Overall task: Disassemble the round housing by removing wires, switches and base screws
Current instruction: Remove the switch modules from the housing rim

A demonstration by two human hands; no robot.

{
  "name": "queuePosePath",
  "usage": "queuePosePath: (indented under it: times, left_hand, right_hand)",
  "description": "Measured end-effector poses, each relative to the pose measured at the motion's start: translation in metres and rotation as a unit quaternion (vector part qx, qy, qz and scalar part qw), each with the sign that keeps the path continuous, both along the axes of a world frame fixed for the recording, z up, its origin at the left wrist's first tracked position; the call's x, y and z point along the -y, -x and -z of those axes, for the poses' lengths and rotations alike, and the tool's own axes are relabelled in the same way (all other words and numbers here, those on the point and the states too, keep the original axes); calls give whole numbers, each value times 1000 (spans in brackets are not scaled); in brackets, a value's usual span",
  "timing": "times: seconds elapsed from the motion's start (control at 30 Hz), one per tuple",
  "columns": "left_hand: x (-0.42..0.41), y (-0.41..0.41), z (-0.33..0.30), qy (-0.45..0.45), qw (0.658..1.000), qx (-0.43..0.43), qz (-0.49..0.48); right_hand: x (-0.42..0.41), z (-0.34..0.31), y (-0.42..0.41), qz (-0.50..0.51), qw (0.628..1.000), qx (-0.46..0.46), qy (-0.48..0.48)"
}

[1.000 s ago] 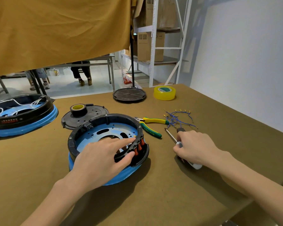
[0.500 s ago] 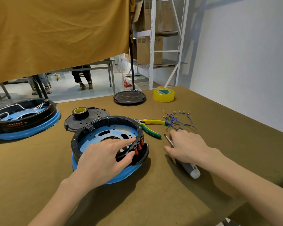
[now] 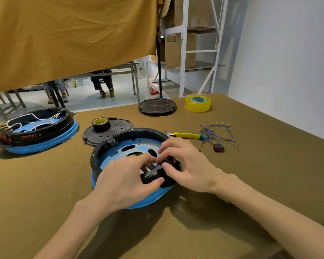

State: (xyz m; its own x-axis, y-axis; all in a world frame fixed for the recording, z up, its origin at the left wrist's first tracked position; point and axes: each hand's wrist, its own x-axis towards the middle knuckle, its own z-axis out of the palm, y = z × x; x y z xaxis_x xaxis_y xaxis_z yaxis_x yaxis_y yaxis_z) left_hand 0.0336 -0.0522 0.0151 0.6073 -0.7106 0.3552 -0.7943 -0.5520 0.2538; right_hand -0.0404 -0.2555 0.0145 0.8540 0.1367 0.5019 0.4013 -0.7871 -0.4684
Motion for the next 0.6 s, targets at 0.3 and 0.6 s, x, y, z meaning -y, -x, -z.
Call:
queuePosePath:
  times: [0.3, 0.6]
  left_hand:
    - [1, -8, 2, 30, 996, -79, 3]
    - [-2, -6, -4, 26, 994, -107, 29]
  right_hand:
    - [13, 8, 2, -24, 997, -40, -65]
    - [-8, 10, 20, 88, 991, 48, 88]
